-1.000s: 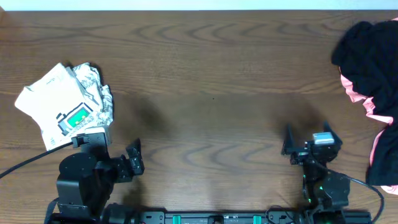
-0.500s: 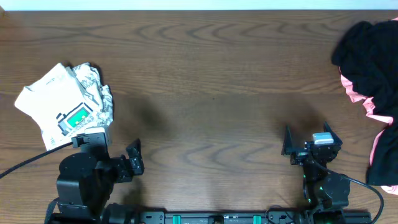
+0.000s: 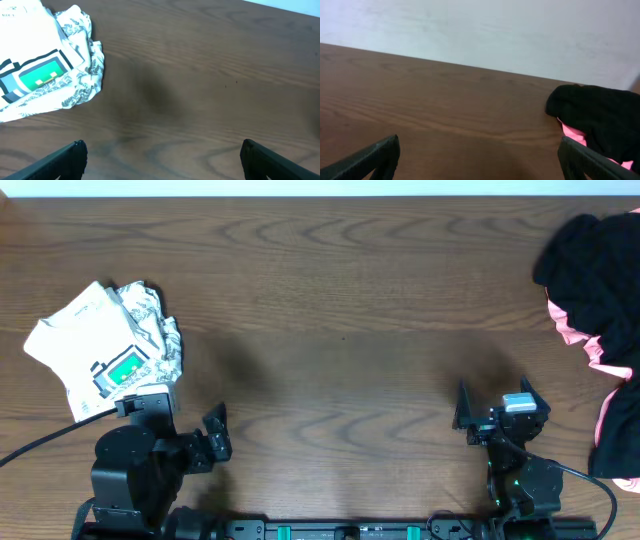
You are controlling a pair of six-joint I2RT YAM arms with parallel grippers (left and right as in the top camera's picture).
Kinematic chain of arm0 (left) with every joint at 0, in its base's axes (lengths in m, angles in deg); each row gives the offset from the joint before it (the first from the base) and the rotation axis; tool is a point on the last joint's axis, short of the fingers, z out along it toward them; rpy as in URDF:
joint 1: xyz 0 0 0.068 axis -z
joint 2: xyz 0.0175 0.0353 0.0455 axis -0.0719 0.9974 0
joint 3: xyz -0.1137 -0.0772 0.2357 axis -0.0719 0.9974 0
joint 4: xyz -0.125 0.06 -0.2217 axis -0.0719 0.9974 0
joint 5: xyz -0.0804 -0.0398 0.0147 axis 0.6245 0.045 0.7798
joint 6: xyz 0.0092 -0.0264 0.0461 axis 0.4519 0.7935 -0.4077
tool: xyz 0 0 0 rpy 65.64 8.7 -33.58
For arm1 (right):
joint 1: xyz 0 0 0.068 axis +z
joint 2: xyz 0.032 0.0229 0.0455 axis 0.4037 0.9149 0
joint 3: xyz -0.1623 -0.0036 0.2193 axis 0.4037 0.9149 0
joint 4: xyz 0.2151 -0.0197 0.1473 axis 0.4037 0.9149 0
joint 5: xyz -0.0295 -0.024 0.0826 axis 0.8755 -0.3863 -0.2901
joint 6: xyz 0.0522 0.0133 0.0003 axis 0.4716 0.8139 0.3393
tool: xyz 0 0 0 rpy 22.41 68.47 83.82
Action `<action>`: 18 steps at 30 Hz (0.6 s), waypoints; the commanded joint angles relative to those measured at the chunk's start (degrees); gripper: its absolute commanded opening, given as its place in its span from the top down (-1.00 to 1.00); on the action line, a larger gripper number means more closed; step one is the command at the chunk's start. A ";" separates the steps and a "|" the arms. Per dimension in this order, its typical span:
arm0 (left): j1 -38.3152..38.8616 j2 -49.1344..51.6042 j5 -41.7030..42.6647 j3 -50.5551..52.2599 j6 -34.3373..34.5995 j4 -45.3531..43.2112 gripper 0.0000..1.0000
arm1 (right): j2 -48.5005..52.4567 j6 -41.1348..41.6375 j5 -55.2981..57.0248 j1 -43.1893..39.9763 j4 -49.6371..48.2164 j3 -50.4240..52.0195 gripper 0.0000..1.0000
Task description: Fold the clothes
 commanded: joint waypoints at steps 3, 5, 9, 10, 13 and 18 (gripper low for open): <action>-0.09 -0.55 -0.02 0.24 -0.50 0.13 -0.96 | -0.04 -0.79 0.20 -0.42 0.26 0.07 -0.98; -0.09 -0.98 -0.04 0.26 -0.48 0.20 -0.96 | -0.04 -0.79 0.20 -0.42 0.26 0.07 -0.99; -0.09 -3.58 -1.40 0.96 -1.14 1.95 -0.96 | -0.04 -0.79 0.20 -0.42 0.26 0.07 -0.99; -0.09 -4.81 -2.93 1.77 -1.46 2.01 -0.96 | -0.04 -0.79 0.20 -0.42 0.26 0.07 -0.98; -0.09 -10.56 -7.43 6.51 -1.60 1.79 -0.96 | -0.04 -0.79 0.20 -0.42 0.26 0.07 -0.99; -0.74 -20.55 -10.19 17.64 -1.64 -1.25 -0.96 | -0.04 -0.79 0.20 -0.42 0.26 0.07 -0.99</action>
